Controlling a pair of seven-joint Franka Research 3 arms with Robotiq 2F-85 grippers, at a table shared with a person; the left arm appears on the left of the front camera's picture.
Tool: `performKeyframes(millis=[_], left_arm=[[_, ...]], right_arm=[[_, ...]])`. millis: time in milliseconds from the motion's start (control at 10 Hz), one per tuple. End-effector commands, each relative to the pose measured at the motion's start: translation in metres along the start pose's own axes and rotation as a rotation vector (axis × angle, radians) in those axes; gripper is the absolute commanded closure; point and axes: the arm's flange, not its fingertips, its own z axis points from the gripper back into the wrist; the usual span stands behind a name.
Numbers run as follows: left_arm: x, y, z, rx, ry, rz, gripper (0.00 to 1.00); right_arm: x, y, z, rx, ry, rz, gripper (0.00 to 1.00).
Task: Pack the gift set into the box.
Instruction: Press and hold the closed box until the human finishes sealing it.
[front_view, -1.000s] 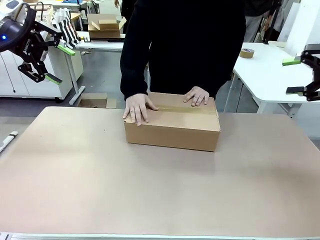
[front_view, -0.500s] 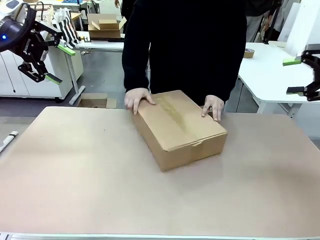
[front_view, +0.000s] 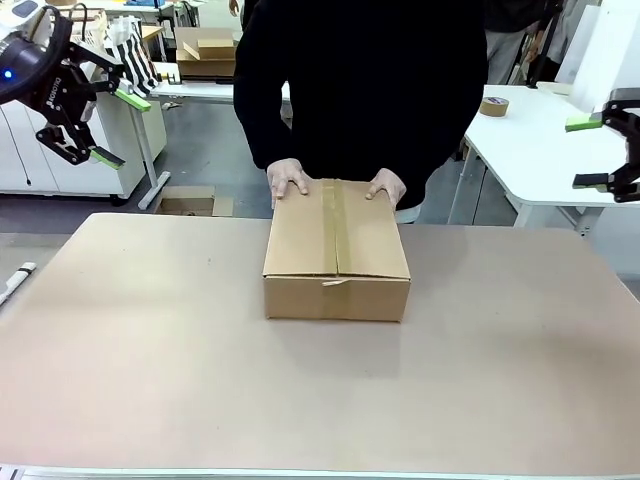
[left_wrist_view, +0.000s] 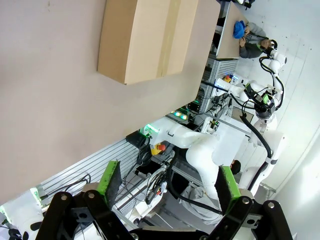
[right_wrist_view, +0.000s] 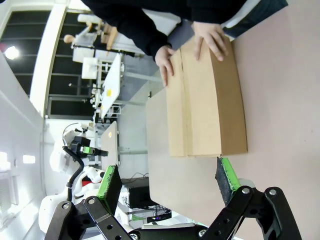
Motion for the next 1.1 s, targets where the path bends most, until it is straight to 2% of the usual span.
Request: performKeyframes(millis=[0, 700, 800, 900, 1000], left_arm=[[-0.003, 0.001, -0.001, 0.018, -0.008, -0.002, 0.0], [0.0, 0.0, 0.0, 0.0, 0.0, 0.0, 0.0], [0.009, -0.014, -0.025, 0.032, 0.104, -0.241, 0.0], [0.014, -0.023, -0.05, -0.002, 0.118, -0.485, 0.0], [0.015, -0.029, -0.07, -0.022, 0.087, -0.597, 0.0]], right_arm=[[0.002, 0.004, -0.004, 0.02, -0.008, 0.009, 0.0], [0.0, 0.0, 0.0, 0.0, 0.0, 0.0, 0.0], [0.019, 0.021, -0.022, -0.121, -0.06, 0.2, 0.0], [0.034, 0.04, -0.048, -0.165, -0.164, 0.445, 0.0], [0.04, 0.055, -0.07, -0.15, -0.154, 0.59, 0.0]])
